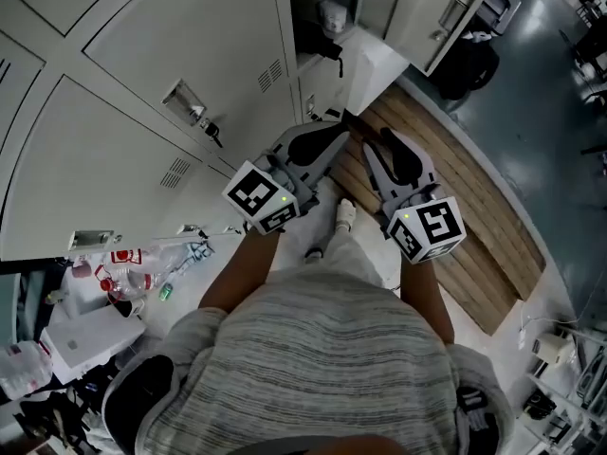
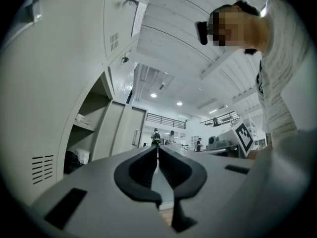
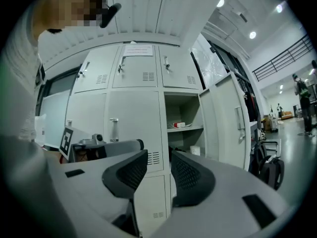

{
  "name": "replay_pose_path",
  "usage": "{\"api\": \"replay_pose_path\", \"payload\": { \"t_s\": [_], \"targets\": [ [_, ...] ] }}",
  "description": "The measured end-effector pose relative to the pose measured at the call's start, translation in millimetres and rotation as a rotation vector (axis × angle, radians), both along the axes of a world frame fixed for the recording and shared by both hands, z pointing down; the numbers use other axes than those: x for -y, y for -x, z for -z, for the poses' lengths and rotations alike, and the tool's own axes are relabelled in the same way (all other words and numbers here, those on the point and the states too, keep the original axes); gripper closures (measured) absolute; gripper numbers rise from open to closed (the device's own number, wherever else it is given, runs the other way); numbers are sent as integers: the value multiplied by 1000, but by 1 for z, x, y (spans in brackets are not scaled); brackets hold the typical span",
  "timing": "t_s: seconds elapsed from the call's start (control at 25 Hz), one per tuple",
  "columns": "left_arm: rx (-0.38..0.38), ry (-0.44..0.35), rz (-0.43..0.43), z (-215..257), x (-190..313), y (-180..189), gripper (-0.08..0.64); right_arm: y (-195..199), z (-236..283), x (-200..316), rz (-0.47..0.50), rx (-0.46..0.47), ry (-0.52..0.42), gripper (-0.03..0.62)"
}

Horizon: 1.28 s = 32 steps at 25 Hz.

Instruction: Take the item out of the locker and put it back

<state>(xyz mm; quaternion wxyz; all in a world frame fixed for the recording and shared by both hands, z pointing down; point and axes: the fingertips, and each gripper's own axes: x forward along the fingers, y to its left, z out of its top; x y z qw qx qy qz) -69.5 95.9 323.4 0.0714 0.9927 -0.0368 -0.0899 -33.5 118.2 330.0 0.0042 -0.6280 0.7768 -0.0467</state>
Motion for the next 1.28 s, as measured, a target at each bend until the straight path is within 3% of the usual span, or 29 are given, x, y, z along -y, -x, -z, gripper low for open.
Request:
{"api": "replay_pose_path", "payload": {
  "t_s": [0.6, 0.96, 1.28],
  "targets": [
    [17, 43, 136, -22, 119, -75, 548, -85, -29, 142, 98, -3, 54, 437],
    [63, 12, 241, -44, 169, -109, 548, -114, -57, 215, 159, -17, 19, 423],
    [85, -16, 361, -59, 211, -127, 548, -137, -88, 275, 156, -22, 27, 396]
  ]
}}
